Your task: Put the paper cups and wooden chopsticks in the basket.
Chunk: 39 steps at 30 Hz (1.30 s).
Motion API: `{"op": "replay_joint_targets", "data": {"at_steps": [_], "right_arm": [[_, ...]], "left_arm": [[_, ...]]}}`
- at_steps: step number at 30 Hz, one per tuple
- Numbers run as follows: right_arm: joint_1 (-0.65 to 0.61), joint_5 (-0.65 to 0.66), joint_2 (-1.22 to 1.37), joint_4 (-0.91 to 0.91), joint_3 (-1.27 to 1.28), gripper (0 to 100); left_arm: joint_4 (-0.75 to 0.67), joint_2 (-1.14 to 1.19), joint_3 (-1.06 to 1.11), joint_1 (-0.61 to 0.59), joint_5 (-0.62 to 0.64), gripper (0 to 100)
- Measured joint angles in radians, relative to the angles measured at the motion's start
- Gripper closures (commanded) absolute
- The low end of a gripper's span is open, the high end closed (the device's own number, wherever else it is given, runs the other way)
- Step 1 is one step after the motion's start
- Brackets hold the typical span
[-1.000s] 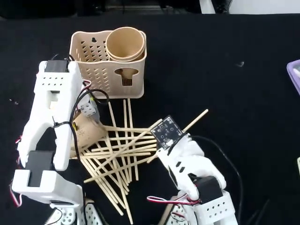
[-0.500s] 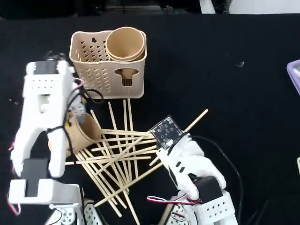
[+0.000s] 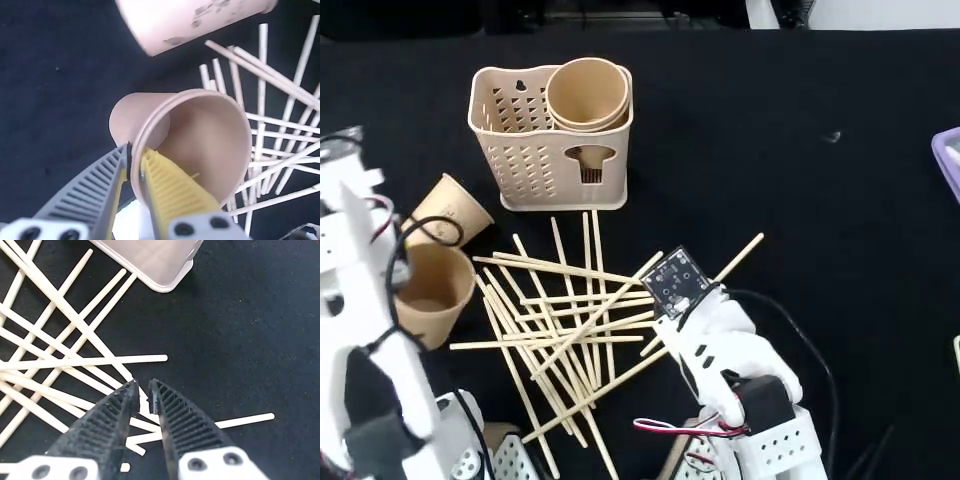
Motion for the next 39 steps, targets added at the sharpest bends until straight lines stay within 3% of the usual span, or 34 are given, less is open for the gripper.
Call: {"op": "replay_joint_targets", "data": {"at_steps": [8,12,19,29,33,39], "right_arm": [[0.000,0.000,0.000,0.000,0.009,95.2],[0.000,-0.002,-0.003,-0.064,0.074,95.4],[0.000,-0.002,-0.003,-0.106,0.103,98.8],[0.000,0.000,-0.003,-0.106,0.117,98.8],[0.000,0.000,-0.003,-0.106,0.117,98.8],[0.000,0.000,-0.003,-0.106,0.117,98.8]], "left_arm": [[0.005,-0.172,-0.025,-0.049,-0.037,97],[-0.011,-0.284,-0.193,-0.006,0.069,97],[-0.176,-0.322,-0.482,0.218,0.365,97],[-0.474,-0.124,-0.514,0.629,0.525,97],[-0.552,-0.017,-0.514,0.724,0.546,97],[-0.629,0.101,-0.512,0.747,0.601,97]]}}
